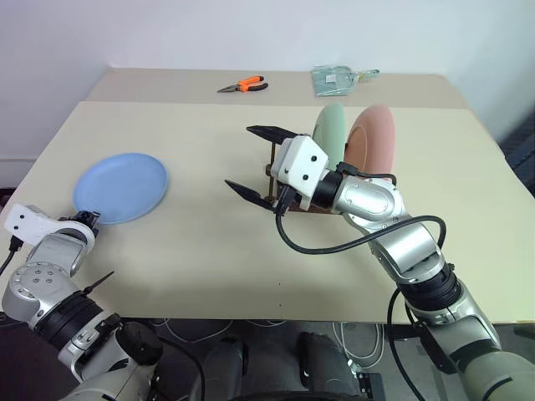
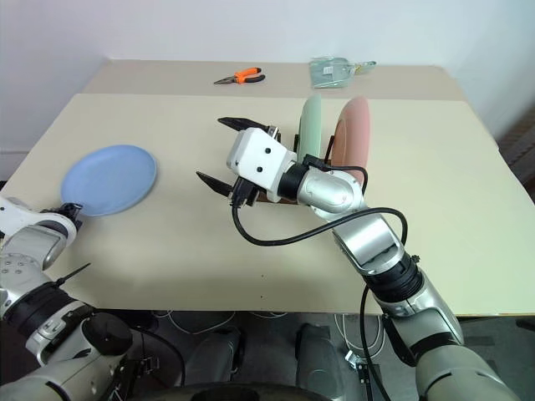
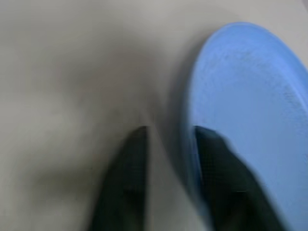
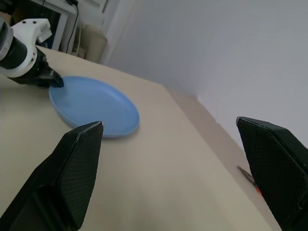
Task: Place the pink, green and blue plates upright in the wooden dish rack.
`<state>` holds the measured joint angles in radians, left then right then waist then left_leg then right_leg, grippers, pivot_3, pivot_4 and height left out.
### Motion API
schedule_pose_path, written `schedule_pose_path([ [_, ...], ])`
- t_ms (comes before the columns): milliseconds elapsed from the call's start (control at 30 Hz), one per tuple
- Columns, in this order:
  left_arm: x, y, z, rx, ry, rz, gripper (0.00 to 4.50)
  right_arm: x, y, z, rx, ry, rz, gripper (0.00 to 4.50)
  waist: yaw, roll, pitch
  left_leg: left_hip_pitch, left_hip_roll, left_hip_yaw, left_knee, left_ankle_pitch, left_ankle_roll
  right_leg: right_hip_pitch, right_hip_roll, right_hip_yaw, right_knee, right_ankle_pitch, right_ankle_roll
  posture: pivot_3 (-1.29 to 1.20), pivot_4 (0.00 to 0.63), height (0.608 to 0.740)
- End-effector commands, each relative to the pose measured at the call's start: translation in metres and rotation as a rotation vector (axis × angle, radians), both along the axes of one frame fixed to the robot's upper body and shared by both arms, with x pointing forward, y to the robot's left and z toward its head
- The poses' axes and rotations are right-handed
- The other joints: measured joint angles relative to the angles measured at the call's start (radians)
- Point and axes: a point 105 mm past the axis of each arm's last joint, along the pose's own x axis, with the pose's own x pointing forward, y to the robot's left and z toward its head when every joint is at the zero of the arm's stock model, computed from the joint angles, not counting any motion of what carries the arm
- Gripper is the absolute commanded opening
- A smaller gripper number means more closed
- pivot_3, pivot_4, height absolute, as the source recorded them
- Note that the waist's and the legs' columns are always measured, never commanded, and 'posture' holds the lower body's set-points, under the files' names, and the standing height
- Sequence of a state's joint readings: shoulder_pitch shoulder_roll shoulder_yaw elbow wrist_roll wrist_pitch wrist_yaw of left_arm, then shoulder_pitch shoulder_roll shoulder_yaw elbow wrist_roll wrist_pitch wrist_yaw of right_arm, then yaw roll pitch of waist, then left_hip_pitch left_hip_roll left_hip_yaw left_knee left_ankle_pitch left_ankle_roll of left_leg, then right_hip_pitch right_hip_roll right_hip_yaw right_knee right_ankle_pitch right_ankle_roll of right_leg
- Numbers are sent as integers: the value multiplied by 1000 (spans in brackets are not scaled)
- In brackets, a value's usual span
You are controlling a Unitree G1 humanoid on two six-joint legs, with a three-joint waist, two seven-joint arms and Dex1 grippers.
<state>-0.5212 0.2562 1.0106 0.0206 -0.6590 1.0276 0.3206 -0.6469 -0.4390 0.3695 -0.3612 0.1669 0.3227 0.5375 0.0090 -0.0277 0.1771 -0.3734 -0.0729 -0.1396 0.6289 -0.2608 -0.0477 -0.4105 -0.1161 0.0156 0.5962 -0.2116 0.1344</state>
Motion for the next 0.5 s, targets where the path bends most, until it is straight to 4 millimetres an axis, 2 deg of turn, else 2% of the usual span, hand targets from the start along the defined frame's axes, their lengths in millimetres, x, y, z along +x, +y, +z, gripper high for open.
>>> schedule_pose_path([
  [33, 21, -13, 42, 112, -163, -109, 61, -2, -5, 13, 4, -78, -24, 4500, 1, -1, 0, 0, 0, 0, 0, 0, 0, 0, 0, 0, 0, 0, 0, 0, 150, 740],
  [133, 38, -52, 96, 297, -359, -303, 61, -3, 0, 11, -57, -160, -28, 4500, 1, -3, 1, -1, 0, 0, 0, 0, 0, 0, 0, 0, 0, 0, 0, 0, 150, 740],
  [233, 43, -82, 127, 387, -468, -429, 61, -3, 7, 10, -114, -238, -22, 4500, -2, -3, 1, -1, 0, 1, 0, 0, 0, 0, 0, 0, -1, 0, -1, 0, 150, 740],
  [300, 43, -116, 152, 436, -553, -555, 61, 3, 15, 2, -224, -341, -31, 4500, -7, -3, 1, -1, 0, 1, 0, 0, 0, 0, 0, 0, -1, 0, -1, 0, 150, 740],
  [367, 42, -138, 165, 468, -600, -643, 61, 14, 17, -1, -283, -408, -63, 4500, -20, -3, 1, 0, 0, 1, -1, 0, 0, 0, 0, 0, -1, 0, -1, 0, 150, 740],
  [500, 38, -161, 173, 484, -622, -732, 61, 36, 18, 0, -343, -482, -126, 4500, -32, -2, 1, 0, 0, 2, -1, 0, -1, -1, 0, 1, 0, 0, -1, 0, 150, 740],
])
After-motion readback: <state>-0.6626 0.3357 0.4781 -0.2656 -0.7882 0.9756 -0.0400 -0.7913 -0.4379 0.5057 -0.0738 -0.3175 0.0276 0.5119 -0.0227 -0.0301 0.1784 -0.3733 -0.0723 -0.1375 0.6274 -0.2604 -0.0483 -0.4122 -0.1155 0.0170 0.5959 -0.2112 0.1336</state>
